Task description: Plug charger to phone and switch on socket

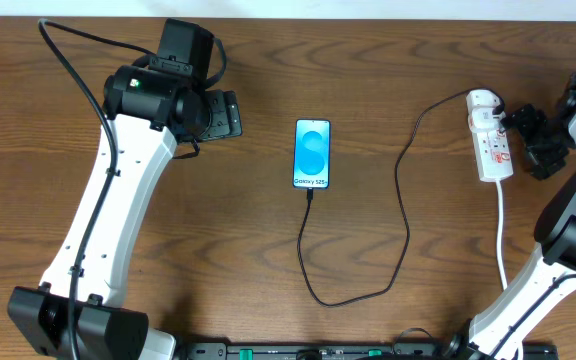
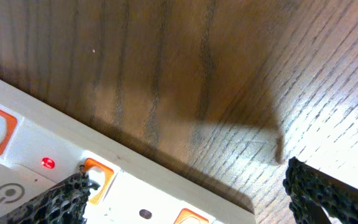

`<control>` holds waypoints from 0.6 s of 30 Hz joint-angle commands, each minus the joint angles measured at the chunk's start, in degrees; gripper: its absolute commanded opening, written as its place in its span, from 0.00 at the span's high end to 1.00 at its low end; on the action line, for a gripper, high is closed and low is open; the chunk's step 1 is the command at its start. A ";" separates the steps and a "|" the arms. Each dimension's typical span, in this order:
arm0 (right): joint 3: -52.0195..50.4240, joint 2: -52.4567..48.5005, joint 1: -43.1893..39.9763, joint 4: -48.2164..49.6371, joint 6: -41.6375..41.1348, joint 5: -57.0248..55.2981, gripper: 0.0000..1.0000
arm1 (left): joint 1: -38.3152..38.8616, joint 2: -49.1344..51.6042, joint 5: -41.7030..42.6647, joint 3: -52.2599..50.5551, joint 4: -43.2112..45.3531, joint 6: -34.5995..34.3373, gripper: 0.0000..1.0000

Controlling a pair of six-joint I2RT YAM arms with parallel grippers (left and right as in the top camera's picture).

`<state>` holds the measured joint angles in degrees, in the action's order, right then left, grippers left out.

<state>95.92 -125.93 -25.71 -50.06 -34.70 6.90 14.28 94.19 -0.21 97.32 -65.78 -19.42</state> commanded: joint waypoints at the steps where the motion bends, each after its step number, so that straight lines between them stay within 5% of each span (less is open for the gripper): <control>1: -1.55 -0.79 2.51 -1.38 1.09 2.49 0.01 | -0.28 -0.66 -0.70 0.15 -0.17 0.76 0.13; 18: -1.53 8.44 -0.72 -9.14 1.64 2.47 0.01 | -0.28 -0.63 -0.70 0.15 -0.17 0.74 0.13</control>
<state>94.48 -123.52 -25.45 -57.98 -34.04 9.26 14.28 94.19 -0.21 97.32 -65.76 -19.42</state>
